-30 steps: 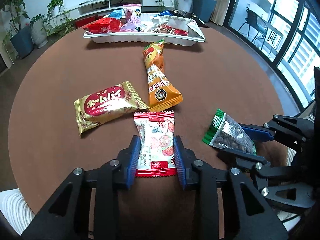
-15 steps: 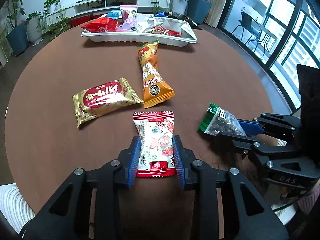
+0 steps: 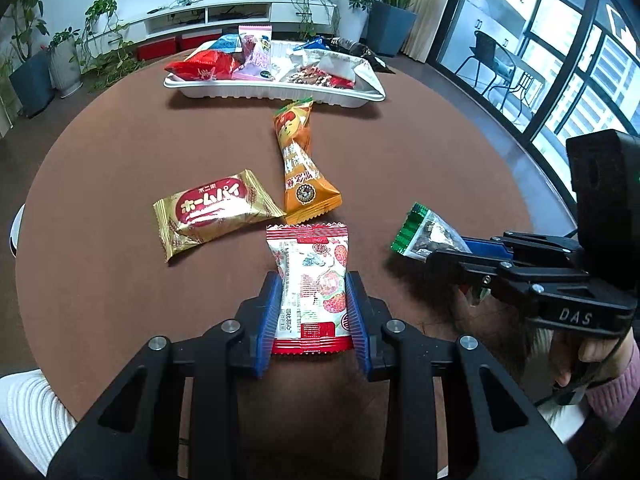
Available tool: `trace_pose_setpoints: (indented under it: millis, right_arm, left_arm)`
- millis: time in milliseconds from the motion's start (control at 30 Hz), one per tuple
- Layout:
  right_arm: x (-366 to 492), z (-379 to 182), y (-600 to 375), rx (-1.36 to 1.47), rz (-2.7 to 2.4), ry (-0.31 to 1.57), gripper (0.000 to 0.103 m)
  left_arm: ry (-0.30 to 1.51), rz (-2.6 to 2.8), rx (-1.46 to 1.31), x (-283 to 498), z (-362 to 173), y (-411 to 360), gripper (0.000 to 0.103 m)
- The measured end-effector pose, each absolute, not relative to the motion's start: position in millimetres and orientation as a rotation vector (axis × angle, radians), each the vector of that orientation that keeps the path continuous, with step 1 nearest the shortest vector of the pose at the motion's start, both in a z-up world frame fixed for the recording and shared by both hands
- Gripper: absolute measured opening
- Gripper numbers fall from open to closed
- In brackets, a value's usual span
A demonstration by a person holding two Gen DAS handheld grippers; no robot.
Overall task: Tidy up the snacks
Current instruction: 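Lower both packets into the white tray and open both grippers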
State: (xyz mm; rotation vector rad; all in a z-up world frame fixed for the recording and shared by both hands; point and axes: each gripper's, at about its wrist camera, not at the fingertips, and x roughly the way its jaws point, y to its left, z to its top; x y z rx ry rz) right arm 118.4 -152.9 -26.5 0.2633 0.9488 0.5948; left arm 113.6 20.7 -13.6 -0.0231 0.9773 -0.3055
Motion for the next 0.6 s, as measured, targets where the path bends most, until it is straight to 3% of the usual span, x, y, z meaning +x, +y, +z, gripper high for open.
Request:
trace_pose_setpoints:
  millis: [600]
  right_arm:
    - [140.9, -16.2, -173.1, 0.471, 0.622, 0.931, 0.027]
  left_arm:
    - [0.936, -0.321, -0.027, 116.4, 10.1, 27.2, 0.030]
